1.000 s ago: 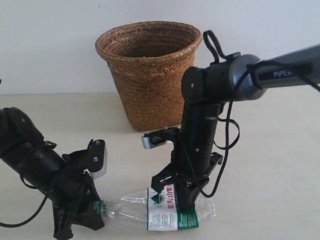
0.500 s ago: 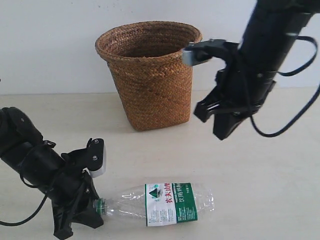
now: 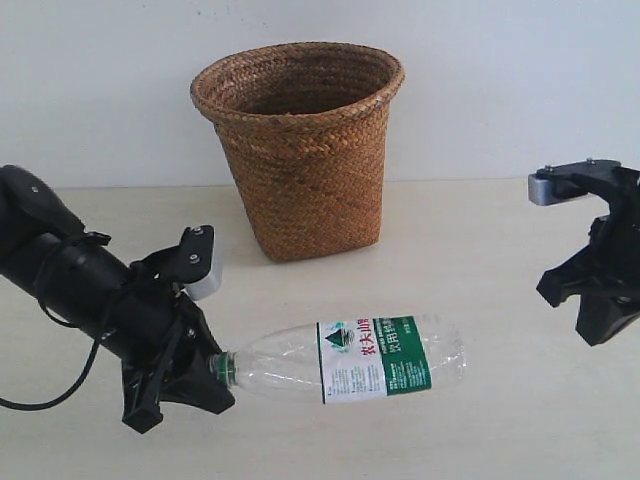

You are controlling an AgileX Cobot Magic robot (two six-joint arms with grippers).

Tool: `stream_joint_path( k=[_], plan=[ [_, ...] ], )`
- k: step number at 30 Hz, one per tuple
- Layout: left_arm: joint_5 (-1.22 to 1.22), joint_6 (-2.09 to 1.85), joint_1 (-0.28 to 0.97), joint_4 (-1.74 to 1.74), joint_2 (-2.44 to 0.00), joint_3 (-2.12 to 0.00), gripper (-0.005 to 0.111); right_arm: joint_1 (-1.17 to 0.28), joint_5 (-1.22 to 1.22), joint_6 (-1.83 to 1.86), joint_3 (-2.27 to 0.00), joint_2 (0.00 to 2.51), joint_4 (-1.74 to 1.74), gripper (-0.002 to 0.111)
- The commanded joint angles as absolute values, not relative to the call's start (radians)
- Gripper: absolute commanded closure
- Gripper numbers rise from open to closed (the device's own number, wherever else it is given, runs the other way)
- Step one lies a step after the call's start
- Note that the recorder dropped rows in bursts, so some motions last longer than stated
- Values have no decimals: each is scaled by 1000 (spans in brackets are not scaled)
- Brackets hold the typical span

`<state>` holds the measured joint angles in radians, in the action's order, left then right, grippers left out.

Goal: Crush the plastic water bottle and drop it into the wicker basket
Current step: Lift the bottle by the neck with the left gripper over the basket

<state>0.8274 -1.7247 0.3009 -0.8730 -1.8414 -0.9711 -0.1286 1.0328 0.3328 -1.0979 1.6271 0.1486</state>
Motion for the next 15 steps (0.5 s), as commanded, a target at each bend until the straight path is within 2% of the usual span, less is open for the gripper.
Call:
stream_joint_path(
  k=[1,7,15],
  plan=[
    [849,-1720,300,-894,-1795,-980,102,-122,1006,368,-1092,1616,211,108],
    [887,-1669,299,-929,-1715,-1063,102,-122,1009,371,-1092,1616,223,108],
    [850,-1475,249,-931,-1696,-1332,102,-122,1005,369,-1092,1616,242,108]
  ],
)
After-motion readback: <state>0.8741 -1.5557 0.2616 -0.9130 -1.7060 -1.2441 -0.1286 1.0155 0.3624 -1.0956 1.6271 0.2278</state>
